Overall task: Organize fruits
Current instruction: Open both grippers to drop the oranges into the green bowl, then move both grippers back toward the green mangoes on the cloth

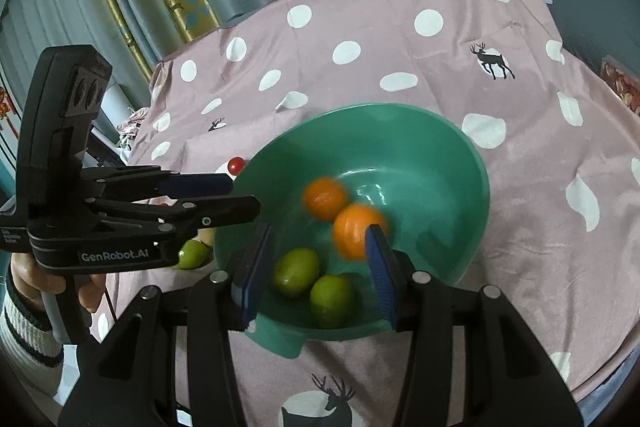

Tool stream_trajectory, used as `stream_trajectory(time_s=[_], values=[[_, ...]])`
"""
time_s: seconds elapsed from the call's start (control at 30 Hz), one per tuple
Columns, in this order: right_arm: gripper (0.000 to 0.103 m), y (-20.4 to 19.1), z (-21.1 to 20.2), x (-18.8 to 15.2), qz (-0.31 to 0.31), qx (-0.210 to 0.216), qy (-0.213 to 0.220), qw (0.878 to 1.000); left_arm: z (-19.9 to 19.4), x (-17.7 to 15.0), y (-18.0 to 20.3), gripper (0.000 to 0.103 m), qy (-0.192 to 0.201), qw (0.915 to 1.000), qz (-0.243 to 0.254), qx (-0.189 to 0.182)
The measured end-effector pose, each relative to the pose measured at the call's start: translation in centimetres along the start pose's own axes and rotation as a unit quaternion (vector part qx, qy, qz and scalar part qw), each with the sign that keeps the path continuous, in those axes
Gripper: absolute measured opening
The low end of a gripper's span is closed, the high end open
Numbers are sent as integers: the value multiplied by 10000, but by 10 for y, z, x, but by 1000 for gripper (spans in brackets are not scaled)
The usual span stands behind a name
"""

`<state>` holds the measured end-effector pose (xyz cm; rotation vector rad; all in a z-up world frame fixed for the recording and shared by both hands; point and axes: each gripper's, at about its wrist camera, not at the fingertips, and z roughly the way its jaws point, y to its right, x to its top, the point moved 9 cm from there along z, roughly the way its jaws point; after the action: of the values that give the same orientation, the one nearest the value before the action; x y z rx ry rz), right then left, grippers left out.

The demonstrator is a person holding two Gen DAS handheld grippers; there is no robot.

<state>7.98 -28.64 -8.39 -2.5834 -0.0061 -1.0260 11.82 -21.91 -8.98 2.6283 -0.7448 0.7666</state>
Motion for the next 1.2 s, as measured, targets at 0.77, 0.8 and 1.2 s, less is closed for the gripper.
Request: stream_trajectory(time_s=[0.77, 0.8, 1.2], values=[[73, -44, -19, 2, -181, 288, 108, 9994, -53, -39, -74, 91, 366, 9914, -1074, 659], [74, -47, -19, 3, -207, 296, 103, 9993, -55, -42, -80, 92, 383, 9902, -1150, 697], [79, -66, -10, 2, -250, 401, 5, 9989, -89, -104, -165, 98, 527, 9632, -2353, 1187]])
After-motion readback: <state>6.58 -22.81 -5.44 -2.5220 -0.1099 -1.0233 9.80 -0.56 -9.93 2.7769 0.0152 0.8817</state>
